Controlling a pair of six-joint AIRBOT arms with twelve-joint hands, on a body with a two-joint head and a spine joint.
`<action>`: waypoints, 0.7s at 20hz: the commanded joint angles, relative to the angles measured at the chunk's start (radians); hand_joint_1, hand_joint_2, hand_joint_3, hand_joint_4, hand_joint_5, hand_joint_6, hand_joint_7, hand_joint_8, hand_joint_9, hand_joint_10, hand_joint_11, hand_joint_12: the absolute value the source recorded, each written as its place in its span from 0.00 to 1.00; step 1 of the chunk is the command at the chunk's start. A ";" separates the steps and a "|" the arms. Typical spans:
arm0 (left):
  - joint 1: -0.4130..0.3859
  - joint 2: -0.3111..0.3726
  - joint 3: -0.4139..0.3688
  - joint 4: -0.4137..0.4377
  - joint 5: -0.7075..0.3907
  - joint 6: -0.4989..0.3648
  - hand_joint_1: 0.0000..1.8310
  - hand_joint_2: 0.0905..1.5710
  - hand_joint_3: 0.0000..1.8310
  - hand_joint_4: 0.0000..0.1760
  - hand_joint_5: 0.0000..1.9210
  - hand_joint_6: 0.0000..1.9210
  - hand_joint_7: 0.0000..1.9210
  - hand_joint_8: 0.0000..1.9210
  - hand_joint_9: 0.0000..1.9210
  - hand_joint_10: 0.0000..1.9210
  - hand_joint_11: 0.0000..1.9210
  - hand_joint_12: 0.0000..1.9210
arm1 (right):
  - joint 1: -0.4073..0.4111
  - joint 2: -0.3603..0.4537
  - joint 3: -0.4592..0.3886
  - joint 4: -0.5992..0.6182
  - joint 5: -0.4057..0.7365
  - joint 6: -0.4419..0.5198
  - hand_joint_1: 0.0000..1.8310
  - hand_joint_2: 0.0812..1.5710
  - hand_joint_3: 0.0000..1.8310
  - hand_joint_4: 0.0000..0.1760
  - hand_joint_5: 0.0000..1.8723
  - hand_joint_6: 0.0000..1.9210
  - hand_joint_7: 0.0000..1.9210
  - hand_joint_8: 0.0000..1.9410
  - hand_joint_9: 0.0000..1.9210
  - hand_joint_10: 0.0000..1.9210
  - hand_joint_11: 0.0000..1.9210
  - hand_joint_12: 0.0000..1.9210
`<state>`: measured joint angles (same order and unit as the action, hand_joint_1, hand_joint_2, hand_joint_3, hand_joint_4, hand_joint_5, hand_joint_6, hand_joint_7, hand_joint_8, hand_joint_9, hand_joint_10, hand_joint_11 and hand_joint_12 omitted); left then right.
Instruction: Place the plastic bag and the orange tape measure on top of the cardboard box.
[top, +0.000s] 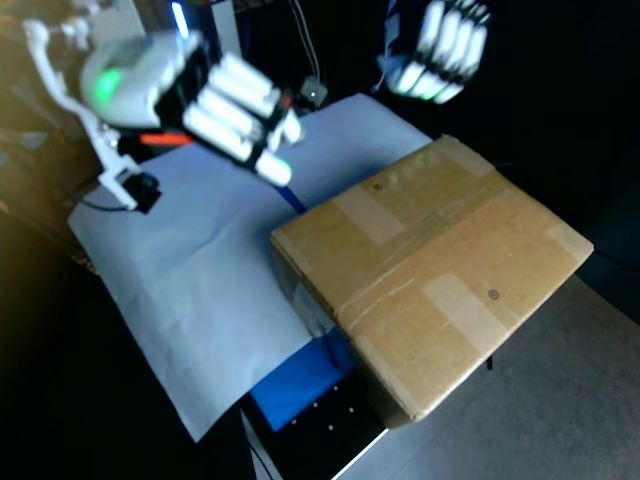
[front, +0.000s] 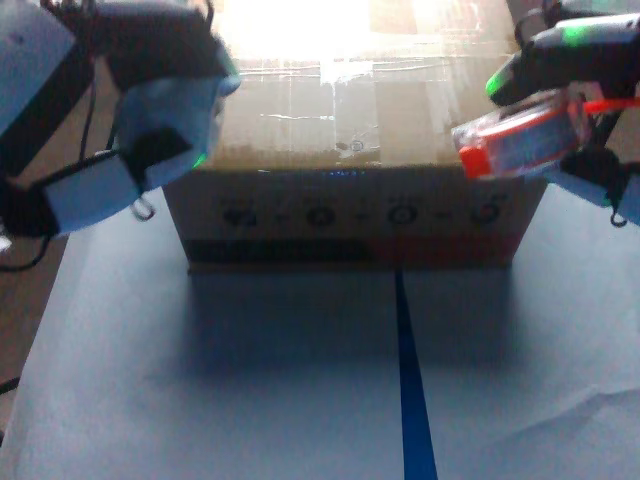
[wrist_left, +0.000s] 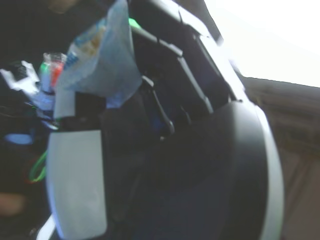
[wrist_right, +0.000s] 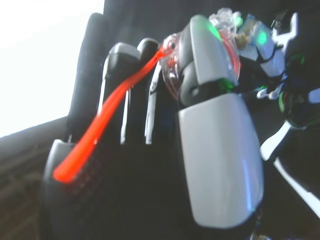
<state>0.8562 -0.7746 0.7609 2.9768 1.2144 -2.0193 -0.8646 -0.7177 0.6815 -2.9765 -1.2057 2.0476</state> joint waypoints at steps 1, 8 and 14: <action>-0.031 -0.017 0.013 0.035 0.116 0.006 0.69 0.71 0.00 0.00 0.50 0.39 0.50 0.66 0.48 0.62 0.41 0.80 | 0.026 -0.011 0.010 -0.036 -0.158 0.004 0.68 0.73 0.00 0.00 0.54 0.36 0.41 0.80 0.44 0.94 0.43 0.96; -0.187 -0.141 0.160 0.035 0.007 0.009 0.76 0.69 0.00 0.00 0.43 0.52 0.53 0.49 0.53 0.60 0.51 0.66 | 0.131 -0.132 0.175 -0.026 -0.135 -0.005 0.66 0.68 0.00 0.00 0.57 0.42 0.58 0.80 0.63 0.94 0.62 0.98; -0.308 -0.250 0.313 0.035 -0.121 0.010 0.67 0.75 0.00 0.00 0.41 0.53 0.45 0.75 0.48 0.81 0.45 0.96 | 0.211 -0.296 0.387 -0.024 -0.064 -0.004 0.73 0.72 0.00 0.00 0.48 0.44 0.47 0.68 0.46 0.81 0.49 0.91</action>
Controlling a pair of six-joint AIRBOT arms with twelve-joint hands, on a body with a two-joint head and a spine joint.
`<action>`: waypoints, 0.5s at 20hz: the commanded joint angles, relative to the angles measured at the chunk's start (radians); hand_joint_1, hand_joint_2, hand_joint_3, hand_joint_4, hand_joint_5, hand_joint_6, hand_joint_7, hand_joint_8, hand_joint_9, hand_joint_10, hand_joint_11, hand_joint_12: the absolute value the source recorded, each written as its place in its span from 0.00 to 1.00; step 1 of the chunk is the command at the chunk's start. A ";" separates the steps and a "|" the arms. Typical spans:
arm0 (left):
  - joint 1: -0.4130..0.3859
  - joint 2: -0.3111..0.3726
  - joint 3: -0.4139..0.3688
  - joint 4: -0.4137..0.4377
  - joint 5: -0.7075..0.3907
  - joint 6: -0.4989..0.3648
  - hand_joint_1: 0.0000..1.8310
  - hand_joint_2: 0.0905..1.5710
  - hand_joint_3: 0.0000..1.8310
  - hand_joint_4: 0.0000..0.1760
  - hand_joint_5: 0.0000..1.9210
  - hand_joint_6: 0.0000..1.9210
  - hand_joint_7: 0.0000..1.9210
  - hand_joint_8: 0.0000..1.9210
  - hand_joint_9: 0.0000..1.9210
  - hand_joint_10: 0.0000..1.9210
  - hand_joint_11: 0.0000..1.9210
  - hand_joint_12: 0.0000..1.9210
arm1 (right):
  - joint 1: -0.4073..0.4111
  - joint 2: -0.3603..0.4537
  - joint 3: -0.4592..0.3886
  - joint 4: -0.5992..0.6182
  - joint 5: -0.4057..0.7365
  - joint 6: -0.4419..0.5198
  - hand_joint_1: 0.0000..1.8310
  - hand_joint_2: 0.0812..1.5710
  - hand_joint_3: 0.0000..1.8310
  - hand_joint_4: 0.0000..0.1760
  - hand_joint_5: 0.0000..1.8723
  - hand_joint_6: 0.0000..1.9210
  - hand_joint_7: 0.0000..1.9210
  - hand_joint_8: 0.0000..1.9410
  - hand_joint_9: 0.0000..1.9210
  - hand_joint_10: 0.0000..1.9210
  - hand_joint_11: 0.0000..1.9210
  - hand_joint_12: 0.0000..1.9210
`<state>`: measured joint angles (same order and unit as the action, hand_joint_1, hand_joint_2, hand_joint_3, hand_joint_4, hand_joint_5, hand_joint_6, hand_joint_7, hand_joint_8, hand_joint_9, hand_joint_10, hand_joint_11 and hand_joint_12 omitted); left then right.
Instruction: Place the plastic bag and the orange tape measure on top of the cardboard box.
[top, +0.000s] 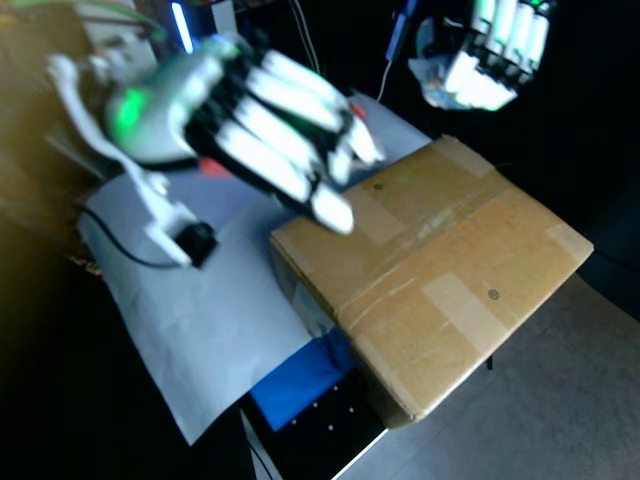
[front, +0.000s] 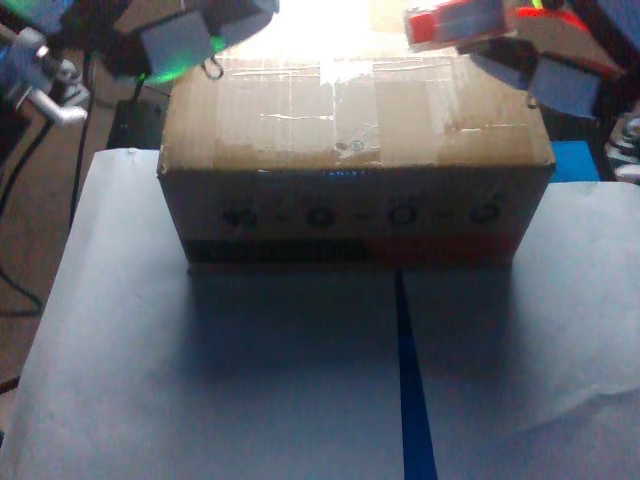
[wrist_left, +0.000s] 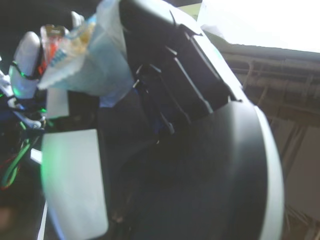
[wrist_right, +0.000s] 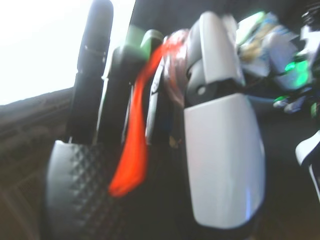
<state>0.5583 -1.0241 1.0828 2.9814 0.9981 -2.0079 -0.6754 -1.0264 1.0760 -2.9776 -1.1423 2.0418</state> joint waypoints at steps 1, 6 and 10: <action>-0.021 -0.021 0.016 0.031 0.080 -0.002 0.67 0.75 0.00 0.00 0.41 0.53 0.46 0.74 0.49 0.81 0.45 0.96 | 0.025 -0.016 0.024 -0.017 -0.127 0.001 0.75 0.72 0.00 0.00 0.46 0.47 0.47 0.62 0.46 0.75 0.48 0.86; -0.058 -0.132 0.139 0.031 -0.020 -0.002 0.75 0.73 0.00 0.00 0.39 0.64 0.45 0.60 0.45 0.72 0.37 0.81 | 0.029 -0.080 0.126 0.016 -0.100 0.001 0.74 0.73 0.00 0.00 0.48 0.45 0.43 0.69 0.45 0.78 0.50 0.88; -0.060 -0.194 0.211 0.031 -0.111 -0.008 0.75 0.72 0.00 0.00 0.41 0.57 0.46 0.59 0.47 0.71 0.41 0.80 | 0.038 -0.115 0.185 0.040 -0.042 0.001 0.76 0.69 0.00 0.00 0.52 0.43 0.48 0.59 0.48 0.70 0.48 0.85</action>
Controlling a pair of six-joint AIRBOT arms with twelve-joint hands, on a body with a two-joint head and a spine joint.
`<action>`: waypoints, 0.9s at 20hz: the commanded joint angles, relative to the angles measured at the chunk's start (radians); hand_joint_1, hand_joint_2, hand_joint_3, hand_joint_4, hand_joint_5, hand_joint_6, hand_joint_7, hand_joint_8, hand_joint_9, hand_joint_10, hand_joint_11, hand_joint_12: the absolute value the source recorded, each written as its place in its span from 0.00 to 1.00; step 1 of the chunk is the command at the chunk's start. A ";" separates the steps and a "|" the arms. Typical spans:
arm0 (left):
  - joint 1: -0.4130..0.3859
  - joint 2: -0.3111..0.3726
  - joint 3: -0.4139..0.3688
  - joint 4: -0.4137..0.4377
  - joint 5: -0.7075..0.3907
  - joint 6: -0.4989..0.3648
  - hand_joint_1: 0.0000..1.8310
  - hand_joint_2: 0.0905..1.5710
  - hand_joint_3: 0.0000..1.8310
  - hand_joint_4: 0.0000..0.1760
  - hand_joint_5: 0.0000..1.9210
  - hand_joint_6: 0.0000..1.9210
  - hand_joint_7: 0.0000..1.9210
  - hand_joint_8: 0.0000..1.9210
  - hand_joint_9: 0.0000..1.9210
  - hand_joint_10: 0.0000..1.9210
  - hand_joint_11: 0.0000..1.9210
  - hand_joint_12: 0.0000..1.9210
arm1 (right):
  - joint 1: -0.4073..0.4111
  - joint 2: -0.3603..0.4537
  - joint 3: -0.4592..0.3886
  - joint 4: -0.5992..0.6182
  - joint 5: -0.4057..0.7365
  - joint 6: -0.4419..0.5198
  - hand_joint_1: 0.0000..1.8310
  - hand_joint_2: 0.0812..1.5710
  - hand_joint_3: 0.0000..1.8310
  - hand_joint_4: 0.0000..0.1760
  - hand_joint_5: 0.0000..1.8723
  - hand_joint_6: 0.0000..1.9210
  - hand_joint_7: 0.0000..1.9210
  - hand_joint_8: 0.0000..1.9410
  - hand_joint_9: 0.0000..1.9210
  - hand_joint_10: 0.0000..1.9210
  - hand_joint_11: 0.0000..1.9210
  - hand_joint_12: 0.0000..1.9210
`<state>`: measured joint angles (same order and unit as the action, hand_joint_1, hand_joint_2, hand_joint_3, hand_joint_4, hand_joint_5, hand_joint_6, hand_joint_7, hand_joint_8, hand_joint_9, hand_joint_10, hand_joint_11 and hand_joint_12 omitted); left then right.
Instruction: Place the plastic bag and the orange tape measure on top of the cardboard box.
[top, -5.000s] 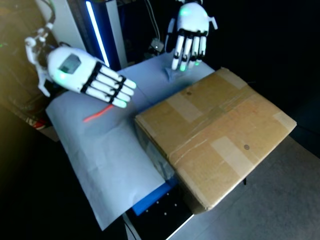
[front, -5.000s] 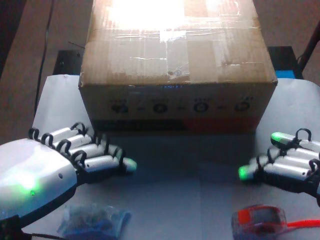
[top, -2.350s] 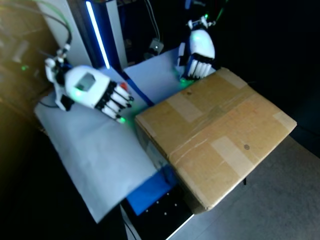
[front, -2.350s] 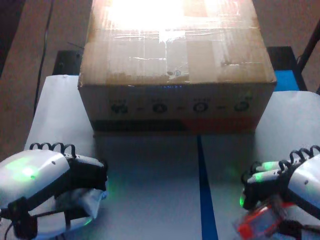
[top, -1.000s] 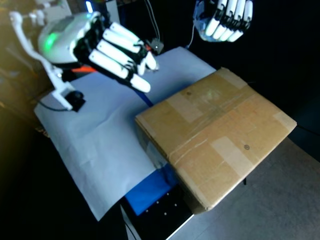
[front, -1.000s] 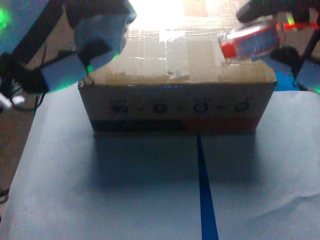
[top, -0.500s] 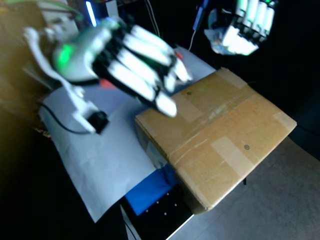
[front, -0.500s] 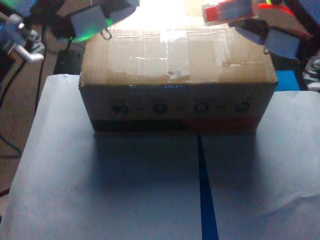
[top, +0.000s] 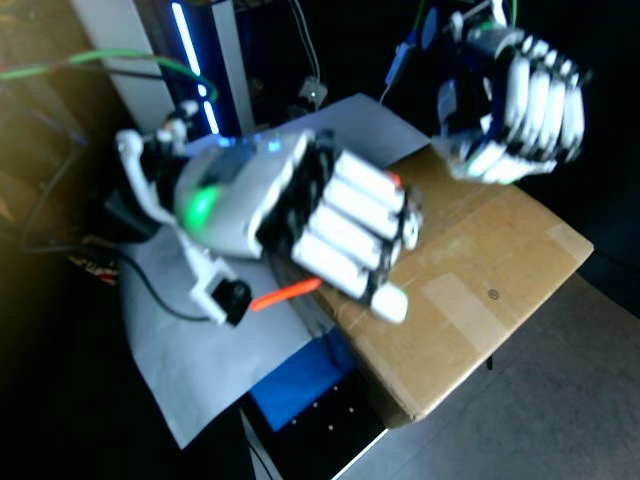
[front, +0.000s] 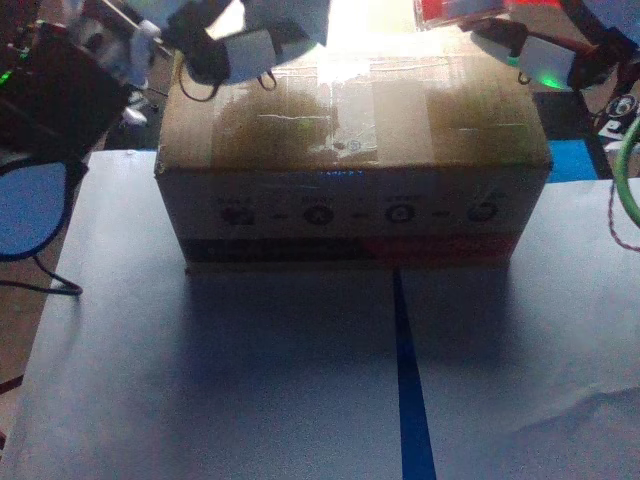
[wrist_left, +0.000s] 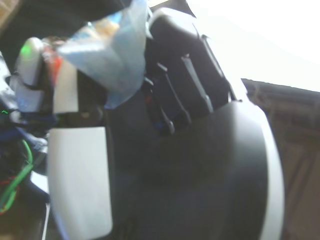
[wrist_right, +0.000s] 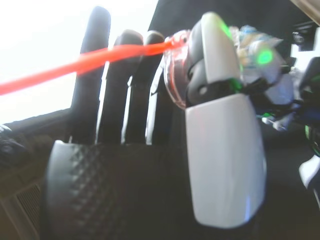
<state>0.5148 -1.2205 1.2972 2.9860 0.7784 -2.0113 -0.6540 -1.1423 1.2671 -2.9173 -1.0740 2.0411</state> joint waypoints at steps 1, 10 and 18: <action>-0.017 -0.009 0.013 0.026 0.086 -0.006 0.75 0.73 0.00 0.00 0.40 0.58 0.45 0.60 0.46 0.72 0.41 0.80 | 0.017 -0.015 0.012 -0.011 -0.092 0.002 0.76 0.70 0.00 0.00 0.53 0.40 0.47 0.62 0.47 0.71 0.47 0.86; -0.016 -0.031 0.055 0.026 0.020 -0.032 0.74 0.74 0.00 0.00 0.40 0.62 0.43 0.62 0.41 0.77 0.31 0.85 | 0.015 -0.072 0.058 0.035 -0.039 0.002 0.74 0.75 0.00 0.00 0.42 0.50 0.41 0.72 0.41 0.80 0.45 0.86; 0.008 -0.013 0.031 0.026 0.017 -0.032 0.65 0.74 0.00 0.00 0.42 0.59 0.44 0.69 0.39 0.65 0.33 0.91 | 0.010 -0.085 0.037 0.038 -0.041 0.003 0.56 0.60 0.00 0.00 0.29 0.44 0.29 0.60 0.28 0.75 0.24 0.93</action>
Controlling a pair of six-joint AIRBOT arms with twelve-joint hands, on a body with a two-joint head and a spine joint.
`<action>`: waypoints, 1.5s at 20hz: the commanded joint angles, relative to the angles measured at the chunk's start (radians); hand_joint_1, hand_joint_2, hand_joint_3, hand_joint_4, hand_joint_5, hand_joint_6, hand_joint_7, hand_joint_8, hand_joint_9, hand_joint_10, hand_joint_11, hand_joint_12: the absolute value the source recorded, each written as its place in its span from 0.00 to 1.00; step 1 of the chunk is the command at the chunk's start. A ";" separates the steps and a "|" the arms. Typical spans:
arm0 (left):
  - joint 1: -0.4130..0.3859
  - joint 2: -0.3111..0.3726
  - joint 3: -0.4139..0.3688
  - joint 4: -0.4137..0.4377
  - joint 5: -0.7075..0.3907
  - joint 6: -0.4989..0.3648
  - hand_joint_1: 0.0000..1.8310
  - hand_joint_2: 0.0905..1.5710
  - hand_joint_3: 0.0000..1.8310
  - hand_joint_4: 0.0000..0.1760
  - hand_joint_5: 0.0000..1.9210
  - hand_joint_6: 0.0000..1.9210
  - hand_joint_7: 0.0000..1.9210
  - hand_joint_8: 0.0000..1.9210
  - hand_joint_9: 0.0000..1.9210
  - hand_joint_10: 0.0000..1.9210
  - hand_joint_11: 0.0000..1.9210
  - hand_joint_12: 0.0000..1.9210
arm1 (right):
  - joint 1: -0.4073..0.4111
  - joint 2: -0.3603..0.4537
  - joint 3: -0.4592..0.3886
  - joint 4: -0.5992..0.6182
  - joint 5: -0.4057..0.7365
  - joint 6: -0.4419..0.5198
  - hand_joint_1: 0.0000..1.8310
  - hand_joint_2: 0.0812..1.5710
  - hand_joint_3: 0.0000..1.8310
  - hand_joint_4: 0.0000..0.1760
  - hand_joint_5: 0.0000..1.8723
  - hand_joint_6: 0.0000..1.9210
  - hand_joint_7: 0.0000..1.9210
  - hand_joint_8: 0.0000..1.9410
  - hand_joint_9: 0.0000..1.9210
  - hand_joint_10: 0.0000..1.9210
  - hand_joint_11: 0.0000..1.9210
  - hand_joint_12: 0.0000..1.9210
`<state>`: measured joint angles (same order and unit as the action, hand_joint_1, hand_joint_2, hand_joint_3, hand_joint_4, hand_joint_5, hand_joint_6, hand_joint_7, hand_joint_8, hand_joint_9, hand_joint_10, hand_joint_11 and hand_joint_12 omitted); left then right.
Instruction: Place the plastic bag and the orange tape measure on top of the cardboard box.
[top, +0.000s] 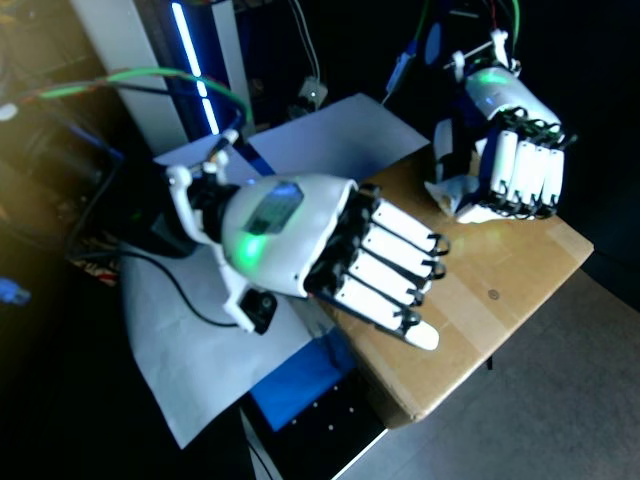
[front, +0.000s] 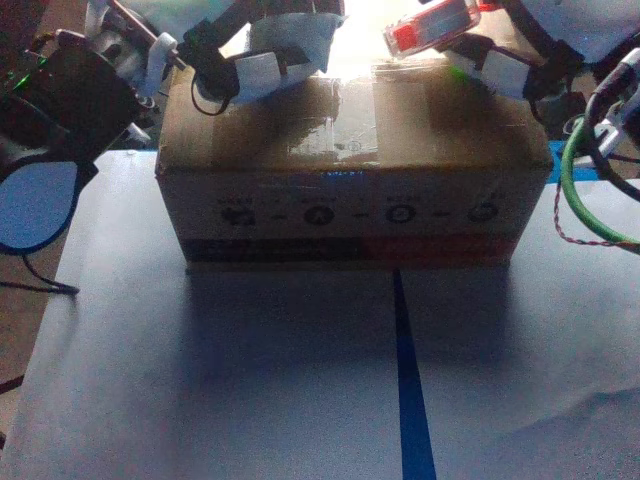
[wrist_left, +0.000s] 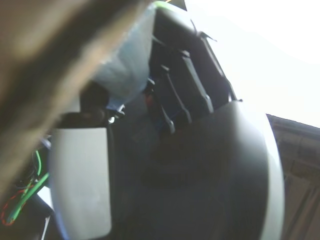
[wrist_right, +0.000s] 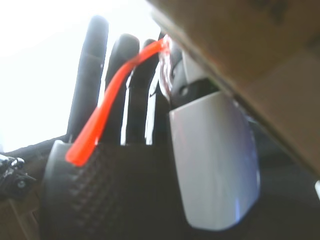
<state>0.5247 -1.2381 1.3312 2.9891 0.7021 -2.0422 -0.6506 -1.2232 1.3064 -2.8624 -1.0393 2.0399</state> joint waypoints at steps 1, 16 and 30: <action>0.003 0.006 -0.004 0.023 0.093 -0.002 0.65 0.74 0.00 0.00 0.43 0.59 0.45 0.68 0.39 0.66 0.36 0.91 | 0.005 -0.004 -0.006 -0.017 -0.076 0.004 0.54 0.58 0.00 0.00 0.27 0.36 0.25 0.54 0.22 0.73 0.18 0.93; 0.044 0.061 -0.058 0.023 0.124 -0.013 0.44 0.54 0.00 0.51 0.02 0.00 0.00 0.00 0.00 0.00 0.00 0.15 | -0.019 0.089 -0.095 -0.043 -0.134 0.004 0.45 0.52 0.00 0.00 0.18 0.00 0.16 0.08 0.05 0.34 0.00 0.69; 0.084 0.178 -0.197 0.023 0.320 -0.014 0.42 0.53 0.00 0.42 0.03 0.00 0.00 0.00 0.00 0.00 0.00 0.01 | -0.054 0.218 -0.198 -0.068 -0.287 0.005 0.41 0.56 0.00 0.07 0.11 0.00 0.11 0.00 0.00 0.25 0.00 0.48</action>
<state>0.6186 -1.0626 1.1290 2.9932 0.8837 -2.0544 -0.7189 -1.0046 1.0988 -2.9227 -1.1892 2.0415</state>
